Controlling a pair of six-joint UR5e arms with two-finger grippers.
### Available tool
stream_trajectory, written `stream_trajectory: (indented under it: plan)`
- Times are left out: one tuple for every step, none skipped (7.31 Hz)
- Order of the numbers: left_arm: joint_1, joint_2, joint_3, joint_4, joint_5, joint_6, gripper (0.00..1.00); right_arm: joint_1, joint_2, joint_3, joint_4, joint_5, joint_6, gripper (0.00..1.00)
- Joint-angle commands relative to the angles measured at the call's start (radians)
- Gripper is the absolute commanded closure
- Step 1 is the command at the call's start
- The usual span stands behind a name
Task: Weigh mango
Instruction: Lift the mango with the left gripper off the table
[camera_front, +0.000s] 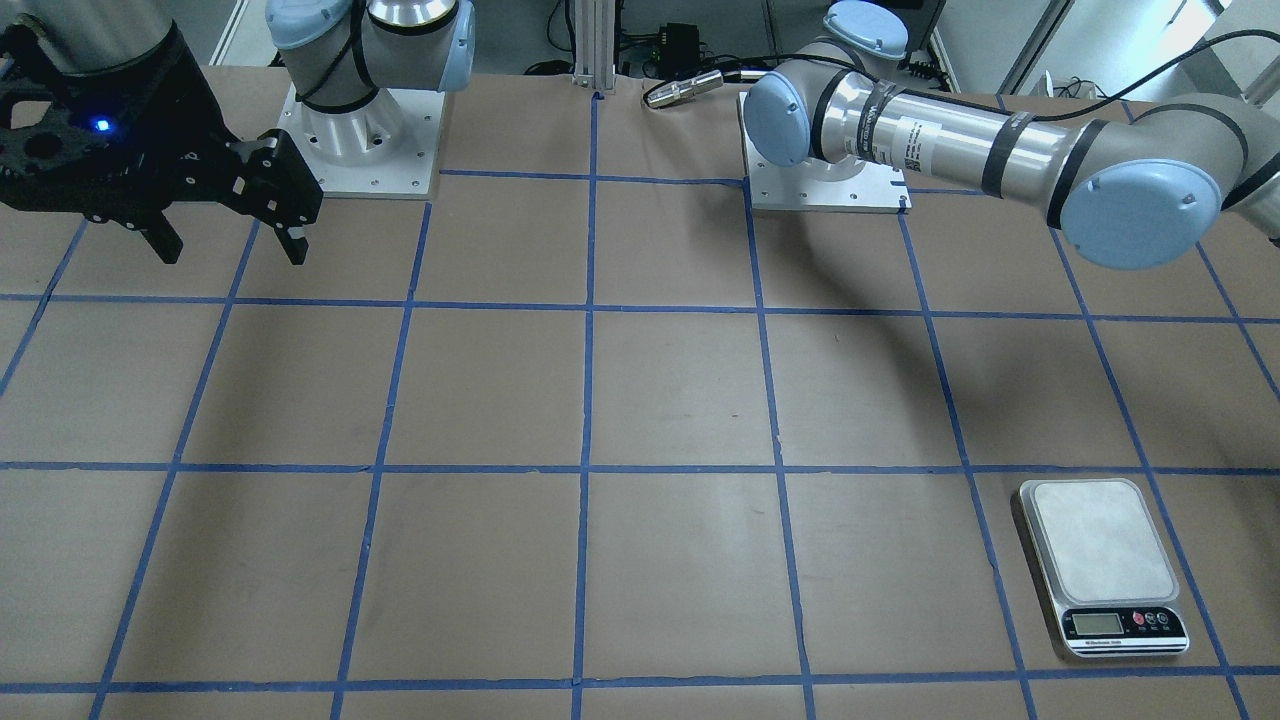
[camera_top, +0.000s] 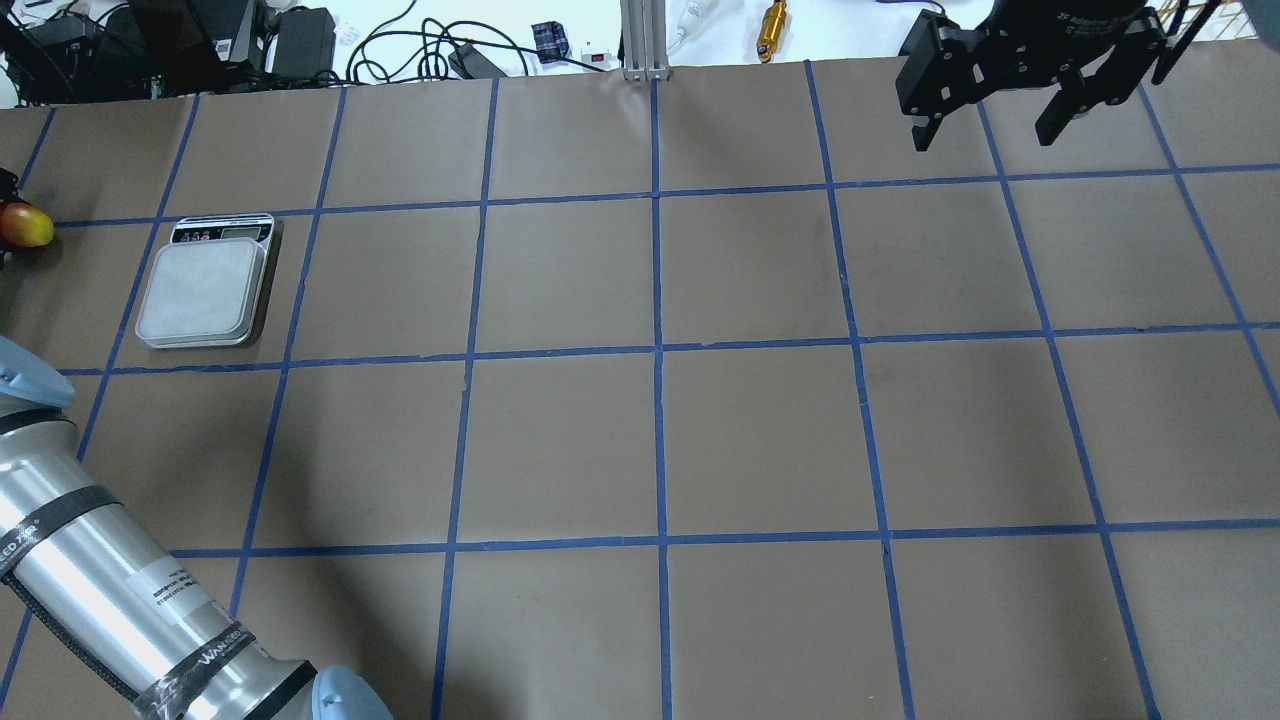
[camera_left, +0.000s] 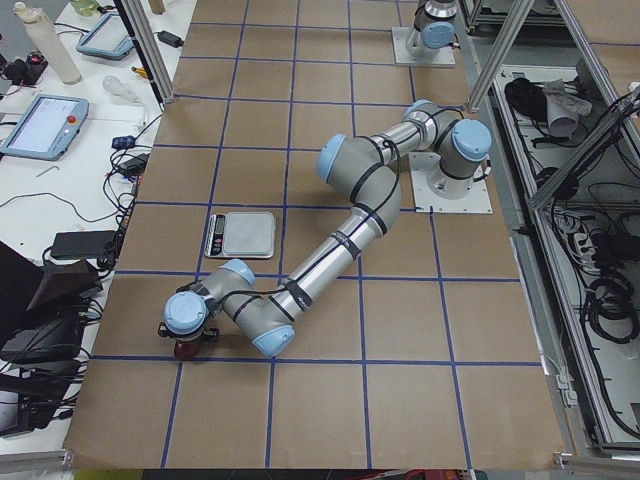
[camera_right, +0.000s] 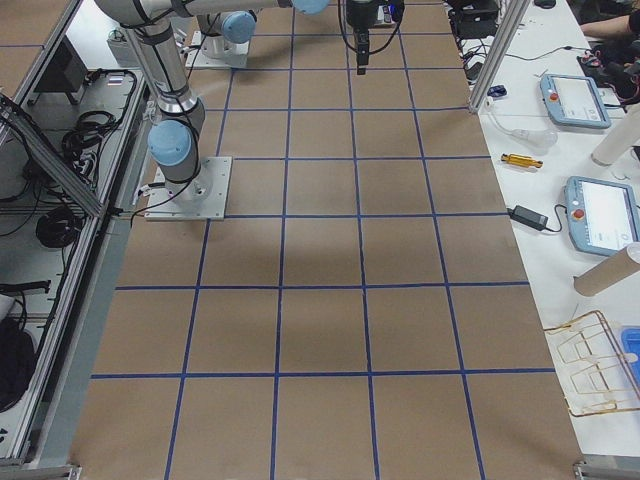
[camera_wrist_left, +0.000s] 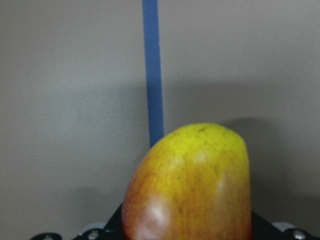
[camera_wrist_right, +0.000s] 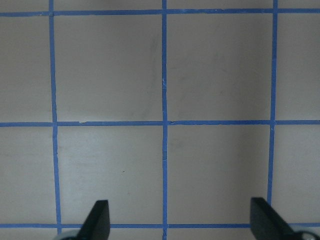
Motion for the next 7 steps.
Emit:
stream_trajectory:
  plan:
    - [-0.016,0.083,-0.087,-0.024,0.019,-0.013,0.91,0.0,0.001,0.0,0.0,0.0,0.0,0.0]
    - [-0.042,0.17,-0.185,-0.025,0.074,-0.023,0.91,0.0,0.001,0.0,0.0,0.001,0.0,0.0]
    - [-0.064,0.25,-0.289,-0.02,0.081,-0.056,0.91,0.0,0.001,0.0,0.0,0.001,0.0,0.0]
    - [-0.073,0.321,-0.395,-0.012,0.098,-0.093,0.9,0.0,-0.001,0.0,0.0,0.001,0.0,0.0]
    - [-0.079,0.39,-0.505,-0.012,0.105,-0.152,0.9,0.0,-0.001,0.0,0.0,0.001,0.0,0.0]
    - [-0.111,0.456,-0.611,-0.011,0.105,-0.194,0.89,0.0,-0.001,0.0,0.0,0.001,0.0,0.0]
    - [-0.137,0.516,-0.695,0.009,0.105,-0.248,0.89,0.0,0.001,0.0,0.0,0.001,0.0,0.0]
